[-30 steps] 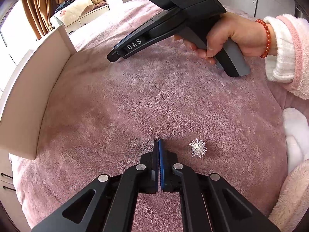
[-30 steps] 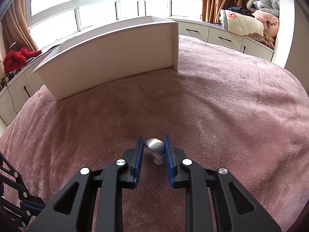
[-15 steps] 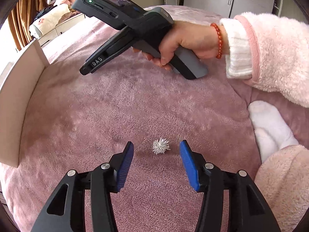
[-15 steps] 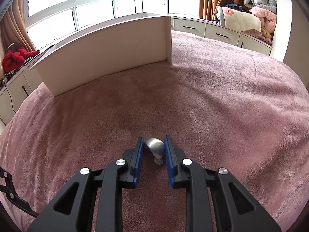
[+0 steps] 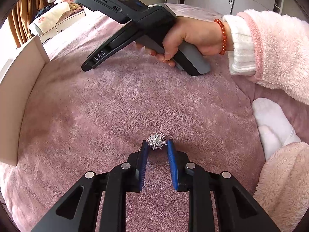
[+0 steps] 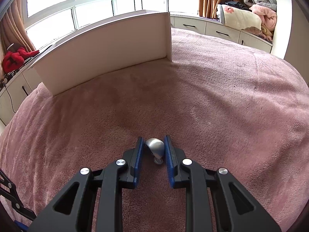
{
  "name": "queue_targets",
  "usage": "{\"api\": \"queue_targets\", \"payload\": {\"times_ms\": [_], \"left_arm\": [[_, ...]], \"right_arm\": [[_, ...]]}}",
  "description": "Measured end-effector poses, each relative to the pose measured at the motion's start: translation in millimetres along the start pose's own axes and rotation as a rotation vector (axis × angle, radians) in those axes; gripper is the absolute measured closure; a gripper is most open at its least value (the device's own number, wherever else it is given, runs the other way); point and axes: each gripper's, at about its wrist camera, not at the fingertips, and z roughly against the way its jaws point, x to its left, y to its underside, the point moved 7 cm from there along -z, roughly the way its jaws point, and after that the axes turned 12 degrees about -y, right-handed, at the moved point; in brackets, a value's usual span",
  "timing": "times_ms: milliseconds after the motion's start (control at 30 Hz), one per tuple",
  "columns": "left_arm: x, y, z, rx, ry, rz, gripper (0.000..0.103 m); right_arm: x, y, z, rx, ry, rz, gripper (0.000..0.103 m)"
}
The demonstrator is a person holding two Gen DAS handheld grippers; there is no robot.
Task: Organize jewelry
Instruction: 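Carry both silver rings over the white box and open both tools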
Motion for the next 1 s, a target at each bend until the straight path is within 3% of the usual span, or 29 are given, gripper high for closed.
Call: {"api": "queue_targets", "payload": {"times_ms": [267, 633, 1000], "left_arm": [[38.7, -14.2, 23.3, -0.072, -0.124, 0.033, 0.078], [166.5, -59.7, 81.7, -0.189, -0.283, 0.173, 0.078], [297.1, -64.8, 107.3, -0.150, -0.435, 0.418, 0.078]], "right_arm": [[13.7, -40.3, 22.2, -0.046, 0.006, 0.041, 0.081], [63.3, -144.0, 61.8, -0.147, -0.005, 0.162, 0.081], [114.8, -242.2, 21.9, -0.170, -0.052, 0.219, 0.080]]}}
